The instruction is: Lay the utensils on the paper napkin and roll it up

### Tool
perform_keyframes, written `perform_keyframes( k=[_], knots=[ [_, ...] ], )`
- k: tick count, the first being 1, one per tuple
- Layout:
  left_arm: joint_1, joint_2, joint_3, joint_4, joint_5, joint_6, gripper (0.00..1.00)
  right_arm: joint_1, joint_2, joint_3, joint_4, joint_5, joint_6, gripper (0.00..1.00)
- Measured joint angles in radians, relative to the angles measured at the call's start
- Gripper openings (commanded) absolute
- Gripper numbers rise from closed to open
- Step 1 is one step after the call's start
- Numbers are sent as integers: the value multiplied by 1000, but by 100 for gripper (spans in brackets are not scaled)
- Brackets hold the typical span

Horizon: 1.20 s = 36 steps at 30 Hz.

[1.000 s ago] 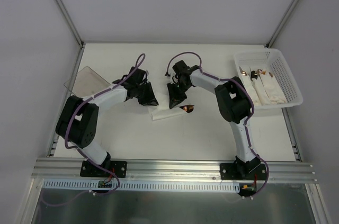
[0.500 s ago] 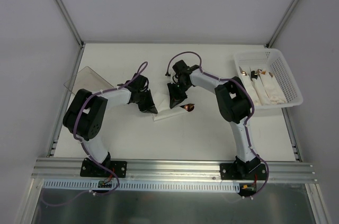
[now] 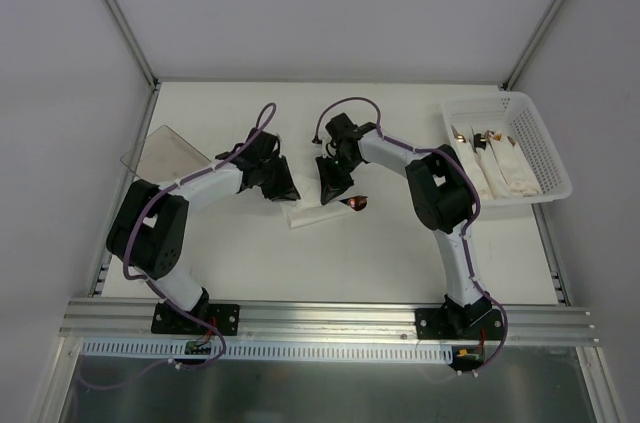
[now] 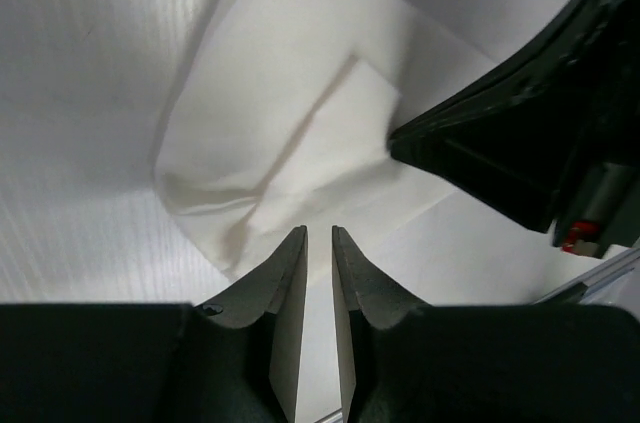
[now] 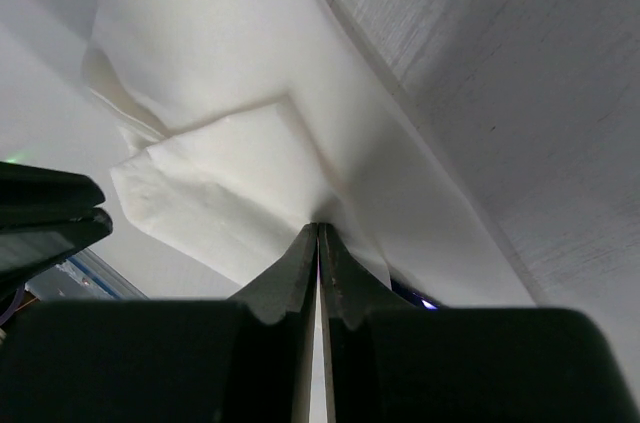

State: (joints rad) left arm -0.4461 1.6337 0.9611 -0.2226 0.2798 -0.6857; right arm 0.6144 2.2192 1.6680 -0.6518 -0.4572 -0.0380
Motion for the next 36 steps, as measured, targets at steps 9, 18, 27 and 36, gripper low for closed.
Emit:
perform_keyframes(
  k=[9, 18, 27, 36],
  knots=[
    [-61, 109, 57, 17, 7, -3, 14, 0, 0, 0, 0, 0, 0, 7],
    [-77, 179, 58, 37, 37, -27, 8, -1, 1, 6, -12, 11, -3, 8],
    [-76, 184, 0, 138, 60, -146, 0, -50, -56, -51, 7, -13, 6, 15],
    [-76, 125, -130, 289, 14, -344, 0, -168, -217, -97, 56, -58, 68, 15]
  ],
)
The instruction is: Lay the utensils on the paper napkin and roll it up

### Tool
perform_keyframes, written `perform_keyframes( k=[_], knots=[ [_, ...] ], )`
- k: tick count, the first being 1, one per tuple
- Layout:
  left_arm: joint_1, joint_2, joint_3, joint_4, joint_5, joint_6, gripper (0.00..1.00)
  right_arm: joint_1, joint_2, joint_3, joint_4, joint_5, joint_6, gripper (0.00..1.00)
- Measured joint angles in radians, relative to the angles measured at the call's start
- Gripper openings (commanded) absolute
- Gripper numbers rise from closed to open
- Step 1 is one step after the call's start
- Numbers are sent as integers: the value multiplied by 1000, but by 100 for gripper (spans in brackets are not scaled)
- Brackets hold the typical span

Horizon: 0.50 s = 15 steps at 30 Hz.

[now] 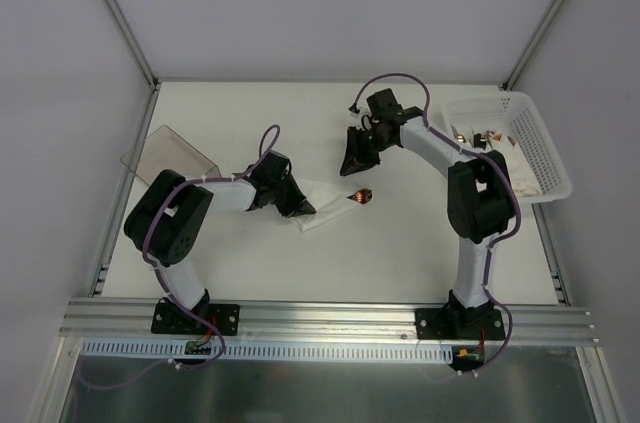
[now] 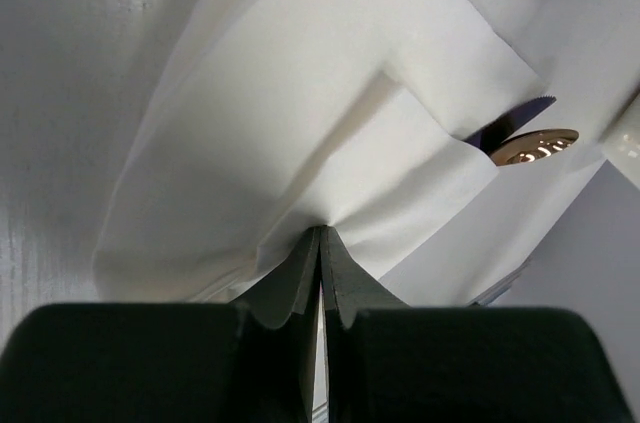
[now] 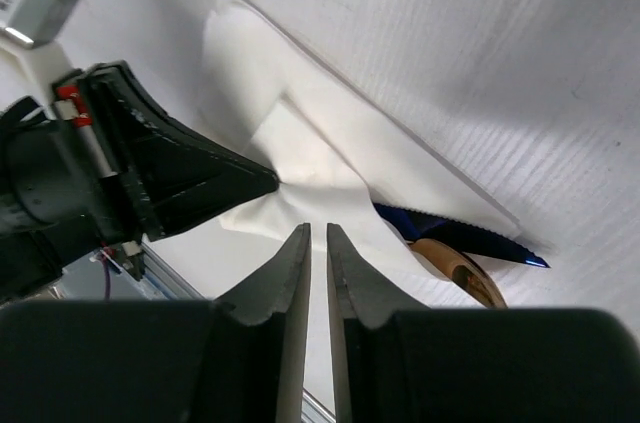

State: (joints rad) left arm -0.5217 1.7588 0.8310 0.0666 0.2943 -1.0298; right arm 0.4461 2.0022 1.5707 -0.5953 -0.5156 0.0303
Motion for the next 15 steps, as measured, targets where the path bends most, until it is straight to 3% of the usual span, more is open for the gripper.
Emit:
perform_keyframes(
  k=[15],
  knots=[
    [127, -114, -133, 31, -55, -83, 0, 18, 13, -39, 118, -97, 173, 15]
  ],
)
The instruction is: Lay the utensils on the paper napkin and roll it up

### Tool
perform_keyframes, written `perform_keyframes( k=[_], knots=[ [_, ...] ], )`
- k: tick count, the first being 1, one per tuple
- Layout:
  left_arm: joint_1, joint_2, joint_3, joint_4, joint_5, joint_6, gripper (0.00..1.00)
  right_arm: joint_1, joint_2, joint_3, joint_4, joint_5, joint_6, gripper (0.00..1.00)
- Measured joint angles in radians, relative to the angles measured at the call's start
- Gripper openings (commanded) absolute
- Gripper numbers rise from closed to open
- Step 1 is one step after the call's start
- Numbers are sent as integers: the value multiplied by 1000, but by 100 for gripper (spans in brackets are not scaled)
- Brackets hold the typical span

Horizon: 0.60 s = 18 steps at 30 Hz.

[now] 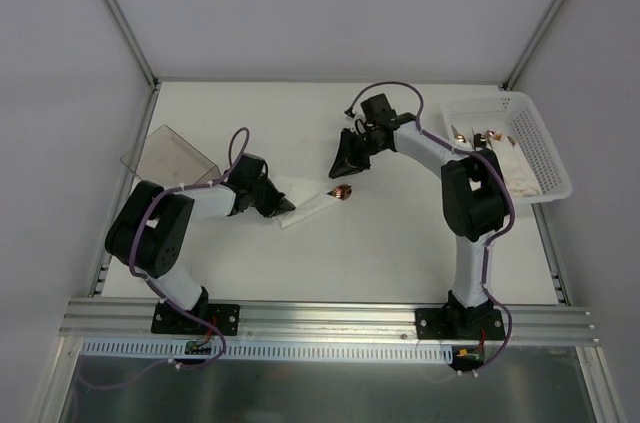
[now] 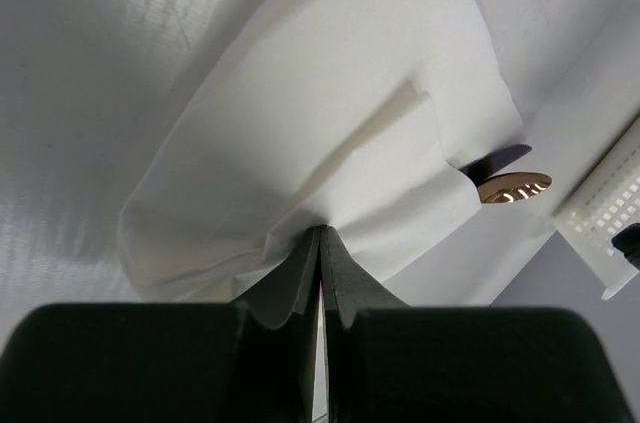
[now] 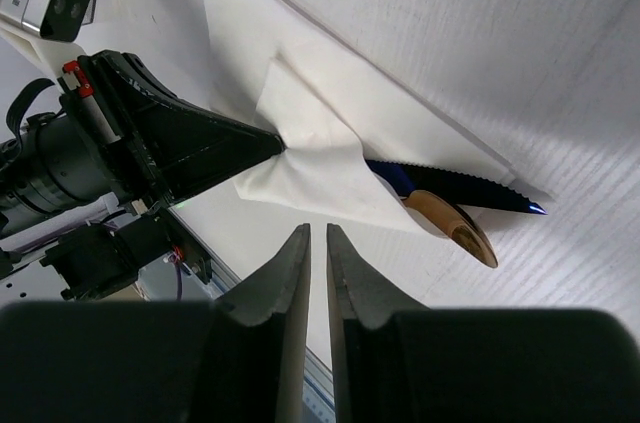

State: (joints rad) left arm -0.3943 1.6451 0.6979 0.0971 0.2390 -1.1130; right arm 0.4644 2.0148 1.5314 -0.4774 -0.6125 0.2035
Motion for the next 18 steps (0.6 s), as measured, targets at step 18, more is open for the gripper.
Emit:
perform_keyframes(
  k=[18],
  knots=[
    [24, 16, -37, 83, 14, -111, 0, 103, 36, -121, 147, 31, 177, 11]
  ],
)
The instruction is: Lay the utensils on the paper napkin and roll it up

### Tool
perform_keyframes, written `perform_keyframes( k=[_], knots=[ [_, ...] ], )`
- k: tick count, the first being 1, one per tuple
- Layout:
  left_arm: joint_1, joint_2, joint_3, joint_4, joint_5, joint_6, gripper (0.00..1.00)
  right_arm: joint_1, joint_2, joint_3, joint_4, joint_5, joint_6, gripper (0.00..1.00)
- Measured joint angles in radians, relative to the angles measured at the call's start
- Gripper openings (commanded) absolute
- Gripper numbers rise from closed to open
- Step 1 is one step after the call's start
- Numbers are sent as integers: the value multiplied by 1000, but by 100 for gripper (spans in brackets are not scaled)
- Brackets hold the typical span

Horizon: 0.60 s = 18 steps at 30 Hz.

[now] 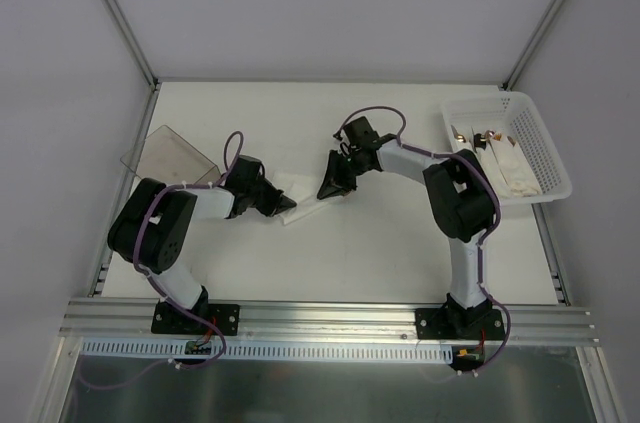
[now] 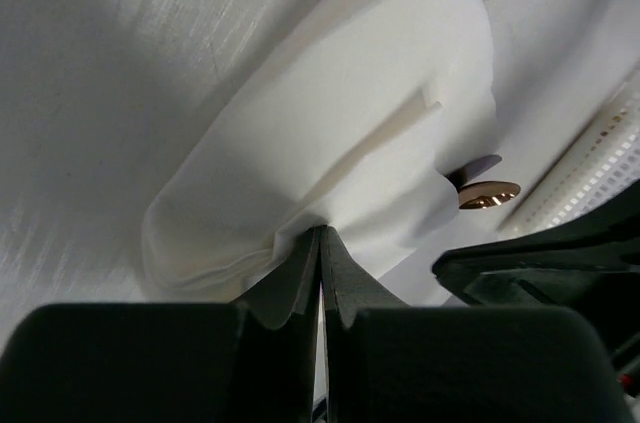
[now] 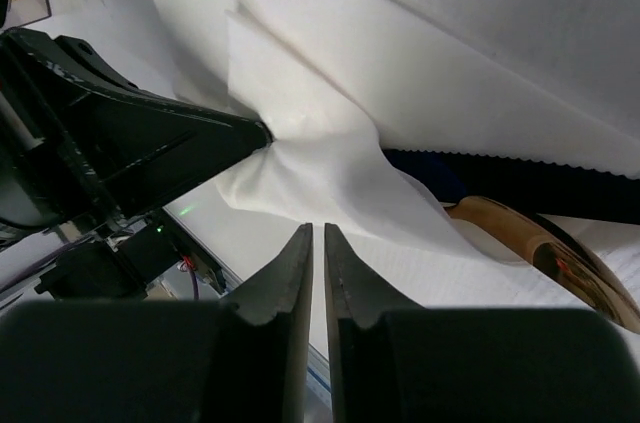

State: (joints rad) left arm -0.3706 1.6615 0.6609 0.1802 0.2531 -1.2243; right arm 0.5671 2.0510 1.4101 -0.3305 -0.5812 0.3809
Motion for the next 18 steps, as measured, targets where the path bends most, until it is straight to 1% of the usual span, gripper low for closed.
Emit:
perform_keyframes(
  k=[5, 8, 12, 18],
  knots=[
    [6, 41, -41, 151, 38, -82, 0, -1, 5, -56, 63, 0, 35, 12],
    [6, 57, -56, 214, 49, -117, 0, -1, 5, -77, 92, 0, 55, 12],
    [6, 60, -74, 252, 50, -142, 0, -4, 6, -77, 117, 5, 64, 11],
    [5, 57, -84, 271, 47, -149, 0, -30, 49, -40, 100, 4, 43, 10]
  ],
)
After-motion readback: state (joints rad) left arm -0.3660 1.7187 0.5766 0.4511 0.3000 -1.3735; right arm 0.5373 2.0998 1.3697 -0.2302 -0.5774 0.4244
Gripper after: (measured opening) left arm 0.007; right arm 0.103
